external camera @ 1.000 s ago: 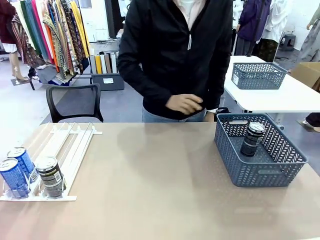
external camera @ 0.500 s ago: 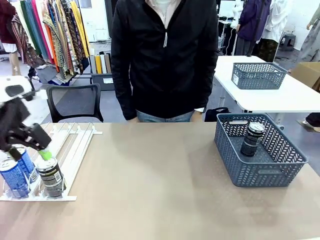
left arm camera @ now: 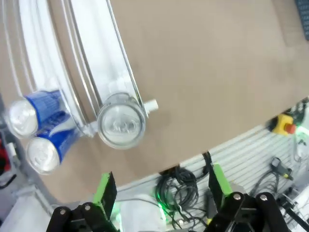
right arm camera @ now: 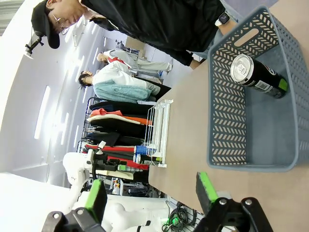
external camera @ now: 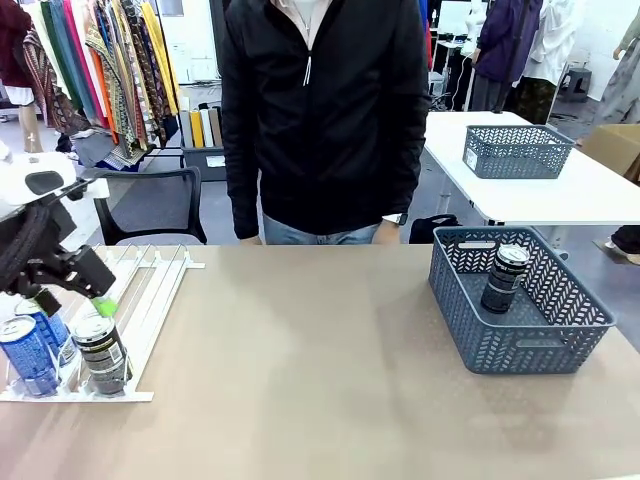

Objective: Retrieve and store the cans from the dispenser.
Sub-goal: Pick up the last remaining can from one row of the Automatic Can Dispenser and place it in the middle of the table.

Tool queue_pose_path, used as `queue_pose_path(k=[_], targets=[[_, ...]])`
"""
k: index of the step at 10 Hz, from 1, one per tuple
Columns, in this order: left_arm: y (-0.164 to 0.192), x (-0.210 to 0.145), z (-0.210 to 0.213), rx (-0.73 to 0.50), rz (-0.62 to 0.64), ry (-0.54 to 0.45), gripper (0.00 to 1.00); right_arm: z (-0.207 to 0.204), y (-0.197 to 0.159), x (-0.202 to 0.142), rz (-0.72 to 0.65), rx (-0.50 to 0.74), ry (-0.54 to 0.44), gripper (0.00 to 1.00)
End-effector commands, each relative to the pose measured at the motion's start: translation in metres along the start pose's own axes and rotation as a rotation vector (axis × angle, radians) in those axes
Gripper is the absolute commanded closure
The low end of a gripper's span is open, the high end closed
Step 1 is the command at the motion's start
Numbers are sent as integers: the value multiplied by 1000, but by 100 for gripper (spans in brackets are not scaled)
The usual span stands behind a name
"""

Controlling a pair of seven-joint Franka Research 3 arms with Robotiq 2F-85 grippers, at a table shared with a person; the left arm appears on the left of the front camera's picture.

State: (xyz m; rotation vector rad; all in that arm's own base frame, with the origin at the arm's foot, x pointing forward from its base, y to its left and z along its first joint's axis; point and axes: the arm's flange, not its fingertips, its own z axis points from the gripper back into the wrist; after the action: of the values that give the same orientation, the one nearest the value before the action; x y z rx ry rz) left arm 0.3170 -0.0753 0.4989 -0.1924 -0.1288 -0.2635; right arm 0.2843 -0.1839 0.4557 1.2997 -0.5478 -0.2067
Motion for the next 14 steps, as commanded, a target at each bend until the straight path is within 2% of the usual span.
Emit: queue_pose_path(k=[1,4,8,14], targets=[[7,25,-26,110,50,-100,0,-1,3,3,10,24,-16,0],[22,44,-50,154,125,-70,0,-1,3,3,10,24,-16,0],[28,40,-71,125,164,44,0,-1,3,3,10,24,-16,0],[30,35,-101,157,189,85,0,-1,3,3,10,24,-16,0]])
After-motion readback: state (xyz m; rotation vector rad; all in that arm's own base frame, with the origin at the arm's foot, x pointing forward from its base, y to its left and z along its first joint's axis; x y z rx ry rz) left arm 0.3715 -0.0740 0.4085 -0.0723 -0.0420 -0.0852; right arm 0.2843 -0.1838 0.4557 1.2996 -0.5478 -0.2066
